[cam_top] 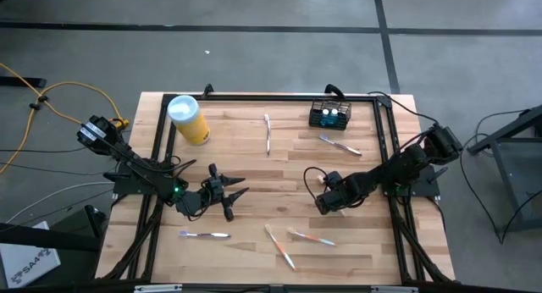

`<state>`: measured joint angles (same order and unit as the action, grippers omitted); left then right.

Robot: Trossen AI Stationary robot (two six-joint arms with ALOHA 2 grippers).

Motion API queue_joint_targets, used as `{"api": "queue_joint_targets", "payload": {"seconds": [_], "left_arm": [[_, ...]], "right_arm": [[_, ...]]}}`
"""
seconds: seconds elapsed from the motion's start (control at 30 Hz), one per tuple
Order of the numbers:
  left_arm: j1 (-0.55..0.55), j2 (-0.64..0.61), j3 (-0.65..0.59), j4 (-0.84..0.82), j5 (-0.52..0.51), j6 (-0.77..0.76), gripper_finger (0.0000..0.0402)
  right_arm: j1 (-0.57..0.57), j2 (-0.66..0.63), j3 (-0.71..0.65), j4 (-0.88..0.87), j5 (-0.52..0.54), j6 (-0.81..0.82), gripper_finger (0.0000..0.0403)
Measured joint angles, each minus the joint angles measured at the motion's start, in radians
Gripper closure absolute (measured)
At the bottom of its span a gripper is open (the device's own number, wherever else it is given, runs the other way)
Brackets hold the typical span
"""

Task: Pick & Place toothbrushing station
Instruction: Put the top orange toothbrush into the black wire organizer

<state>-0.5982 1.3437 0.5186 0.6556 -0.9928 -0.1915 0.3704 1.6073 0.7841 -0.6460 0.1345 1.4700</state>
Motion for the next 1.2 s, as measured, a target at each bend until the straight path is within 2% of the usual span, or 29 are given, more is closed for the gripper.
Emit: {"api": "queue_joint_targets", "payload": {"seconds": [0.37,0.7,0.9,1.2], "left_arm": [[0.0,0.0,0.0,0.0,0.0,0.0,0.026],[0.0,0.0,0.0,0.0,0.009,-0.049,0.026],[0.0,0.0,0.0,0.0,0.085,-0.051,0.026],[0.0,0.0,0.0,-0.001,0.085,-0.058,0.026]], "right_arm": [[0.0,0.0,0.0,0.001,0.008,-0.049,0.0385],[0.0,-0.061,-0.002,0.041,0.096,-0.151,0.0387],[0.0,-0.113,-0.002,0.064,0.193,-0.219,0.0387],[-0.001,-0.207,-0.002,0.06,0.385,-0.305,0.0387]]}}
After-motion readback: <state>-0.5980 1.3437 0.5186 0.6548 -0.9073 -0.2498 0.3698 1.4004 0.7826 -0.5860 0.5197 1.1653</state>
